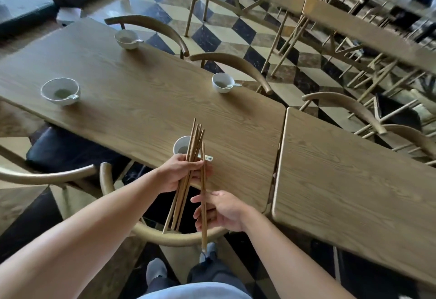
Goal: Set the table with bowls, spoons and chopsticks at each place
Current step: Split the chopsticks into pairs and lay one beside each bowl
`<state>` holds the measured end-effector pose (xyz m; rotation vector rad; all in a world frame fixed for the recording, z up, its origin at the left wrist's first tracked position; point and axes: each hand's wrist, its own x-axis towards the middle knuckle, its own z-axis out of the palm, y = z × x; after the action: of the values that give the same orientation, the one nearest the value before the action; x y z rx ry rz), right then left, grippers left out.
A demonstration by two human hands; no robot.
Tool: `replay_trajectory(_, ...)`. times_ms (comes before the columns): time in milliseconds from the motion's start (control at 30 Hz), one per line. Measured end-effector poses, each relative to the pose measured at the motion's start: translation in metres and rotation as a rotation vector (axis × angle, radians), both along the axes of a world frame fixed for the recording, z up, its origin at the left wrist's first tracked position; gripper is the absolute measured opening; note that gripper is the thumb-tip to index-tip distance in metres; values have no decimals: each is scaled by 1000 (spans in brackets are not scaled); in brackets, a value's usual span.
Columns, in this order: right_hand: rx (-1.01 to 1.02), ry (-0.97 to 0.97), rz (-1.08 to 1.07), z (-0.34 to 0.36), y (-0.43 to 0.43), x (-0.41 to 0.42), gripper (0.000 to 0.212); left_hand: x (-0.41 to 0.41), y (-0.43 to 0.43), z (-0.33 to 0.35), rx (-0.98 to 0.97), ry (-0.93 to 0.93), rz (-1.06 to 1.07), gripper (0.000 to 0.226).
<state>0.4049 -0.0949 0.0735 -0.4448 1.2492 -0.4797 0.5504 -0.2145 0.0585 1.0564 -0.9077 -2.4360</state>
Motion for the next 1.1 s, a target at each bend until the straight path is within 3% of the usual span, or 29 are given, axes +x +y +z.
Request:
replay_trajectory(167, -6, -66, 38, 4, -8, -4, 35, 3, -5, 3, -3, -39, -31, 16)
replay_trajectory(633, -108, -20, -160, 20, -36, -37, 20, -20, -37, 18, 17, -81, 38, 12)
replay_trajectory(733, -106, 77, -179, 30, -38, -49, 30, -26, -43, 21, 35, -70, 34, 17)
replay_trajectory(867, -163, 349, -18, 55, -42, -77, 33, -35, -49, 25, 67, -56, 41, 22)
replay_trajectory(967, -201, 346, 19, 78, -43, -97, 25, -42, -54, 27, 68, -64, 16, 21)
replay_trajectory(1100, -254, 297, -121, 89, -42, -108, 24, -53, -57, 30, 67, -72, -17, 19)
